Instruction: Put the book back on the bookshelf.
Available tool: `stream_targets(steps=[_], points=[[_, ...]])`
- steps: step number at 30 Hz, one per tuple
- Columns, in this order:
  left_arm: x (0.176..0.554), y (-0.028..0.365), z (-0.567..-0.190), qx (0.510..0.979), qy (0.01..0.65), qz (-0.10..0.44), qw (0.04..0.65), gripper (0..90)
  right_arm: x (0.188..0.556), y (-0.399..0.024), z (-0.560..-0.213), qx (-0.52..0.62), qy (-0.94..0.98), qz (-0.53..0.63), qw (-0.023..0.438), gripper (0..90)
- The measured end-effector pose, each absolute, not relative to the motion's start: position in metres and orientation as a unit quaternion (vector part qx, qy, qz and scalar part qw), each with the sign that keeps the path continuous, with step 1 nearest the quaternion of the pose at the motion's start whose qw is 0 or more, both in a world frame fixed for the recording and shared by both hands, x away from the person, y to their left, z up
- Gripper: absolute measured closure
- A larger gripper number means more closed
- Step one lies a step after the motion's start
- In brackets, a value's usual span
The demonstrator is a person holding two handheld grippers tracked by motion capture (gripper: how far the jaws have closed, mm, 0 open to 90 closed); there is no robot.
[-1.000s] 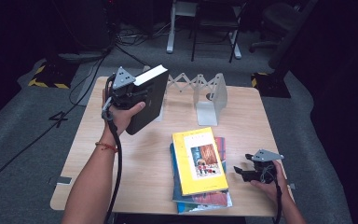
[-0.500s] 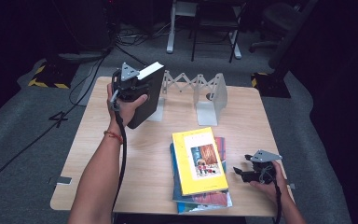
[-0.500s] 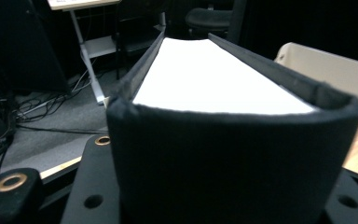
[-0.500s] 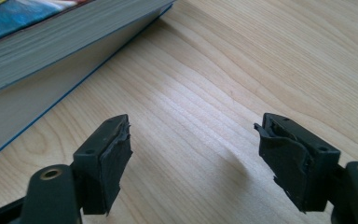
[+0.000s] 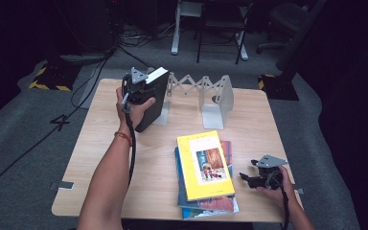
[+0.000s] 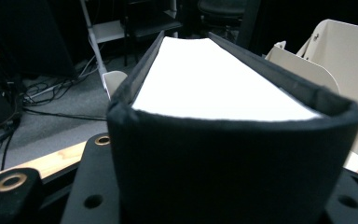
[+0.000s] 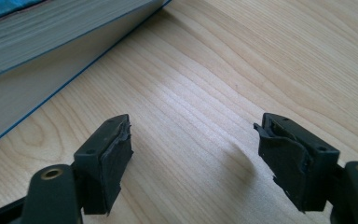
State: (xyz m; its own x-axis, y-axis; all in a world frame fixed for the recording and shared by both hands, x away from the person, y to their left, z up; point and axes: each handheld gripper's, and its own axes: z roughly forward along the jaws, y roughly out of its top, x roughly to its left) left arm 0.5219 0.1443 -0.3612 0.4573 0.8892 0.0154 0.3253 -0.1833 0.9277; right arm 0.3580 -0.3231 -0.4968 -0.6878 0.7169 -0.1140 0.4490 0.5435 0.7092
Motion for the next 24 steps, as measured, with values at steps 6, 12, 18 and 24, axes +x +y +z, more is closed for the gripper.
stream_targets(steps=[6,12,18,24], points=[[0.532,0.138,-0.366,0.701,0.440,0.307,0.470,52.8,0.359,-0.324,-0.497,0.340,0.855,0.337,0.199,26.1],[0.538,0.129,-0.367,0.697,0.442,0.327,0.461,52.5,0.359,-0.325,-0.497,0.339,0.854,0.341,0.198,26.1],[0.534,0.136,-0.374,0.669,0.464,0.328,0.480,52.3,0.359,-0.324,-0.498,0.339,0.855,0.340,0.197,26.1],[0.523,0.139,-0.381,0.661,0.462,0.328,0.492,52.1,0.359,-0.323,-0.497,0.338,0.856,0.339,0.196,26.1]])
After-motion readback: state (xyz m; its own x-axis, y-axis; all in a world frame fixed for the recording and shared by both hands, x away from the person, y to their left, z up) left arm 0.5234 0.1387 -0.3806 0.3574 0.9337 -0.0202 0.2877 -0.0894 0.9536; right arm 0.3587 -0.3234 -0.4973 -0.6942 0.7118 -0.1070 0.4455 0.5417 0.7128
